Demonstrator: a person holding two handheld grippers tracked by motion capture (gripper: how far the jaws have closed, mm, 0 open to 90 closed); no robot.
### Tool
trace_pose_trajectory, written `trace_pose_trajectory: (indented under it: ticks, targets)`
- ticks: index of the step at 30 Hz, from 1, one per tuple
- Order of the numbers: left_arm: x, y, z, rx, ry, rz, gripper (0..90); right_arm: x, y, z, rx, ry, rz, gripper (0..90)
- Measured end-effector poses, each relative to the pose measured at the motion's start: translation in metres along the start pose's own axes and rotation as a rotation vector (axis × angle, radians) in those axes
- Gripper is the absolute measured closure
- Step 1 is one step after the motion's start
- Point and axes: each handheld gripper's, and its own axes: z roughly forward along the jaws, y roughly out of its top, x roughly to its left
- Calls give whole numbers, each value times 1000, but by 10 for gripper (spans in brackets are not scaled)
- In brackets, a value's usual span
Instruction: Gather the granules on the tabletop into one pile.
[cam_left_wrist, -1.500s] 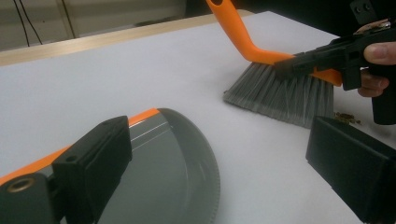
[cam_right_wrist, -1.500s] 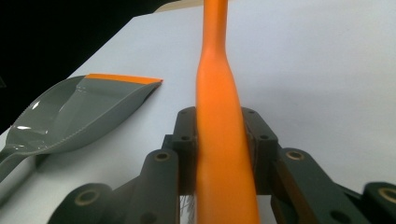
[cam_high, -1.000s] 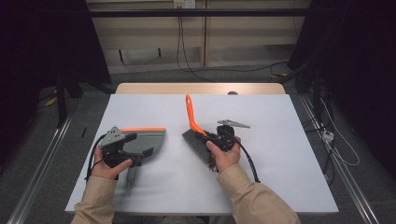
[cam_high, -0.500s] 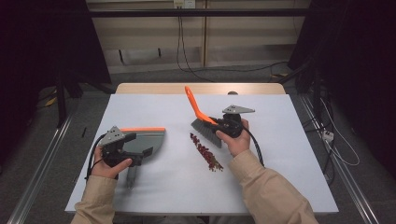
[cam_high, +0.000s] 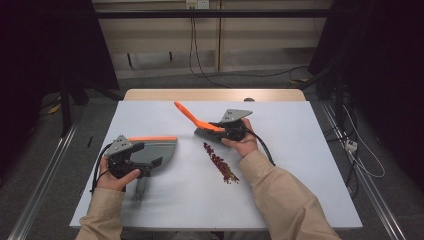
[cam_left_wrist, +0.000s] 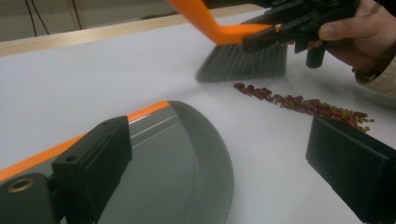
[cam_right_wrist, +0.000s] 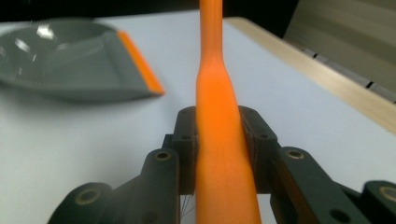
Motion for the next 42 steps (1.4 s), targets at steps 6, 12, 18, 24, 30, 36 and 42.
trace_pose_trajectory:
  ticks: [6,12,18,24,30,36,42]
  targets:
    - [1,-2,-2,-2,2,-5,70,8,0,-8,33,105,-67,713]
    - [1,-1,-2,-4,4,-3,70,17,-1,-19,59,161,-95,711]
    - [1,-1,-3,-6,5,-4,70,25,-5,-31,75,196,-111,710]
    - [0,-1,-3,-10,6,-3,70,35,-7,-39,82,196,-123,708]
    - [1,0,-4,-9,7,4,70,41,-9,-44,82,197,-111,708]
    - [0,0,-3,-10,2,4,70,46,-10,-48,89,200,-98,705]
    - [-1,0,-3,-8,3,5,70,51,-11,-52,93,203,-86,704]
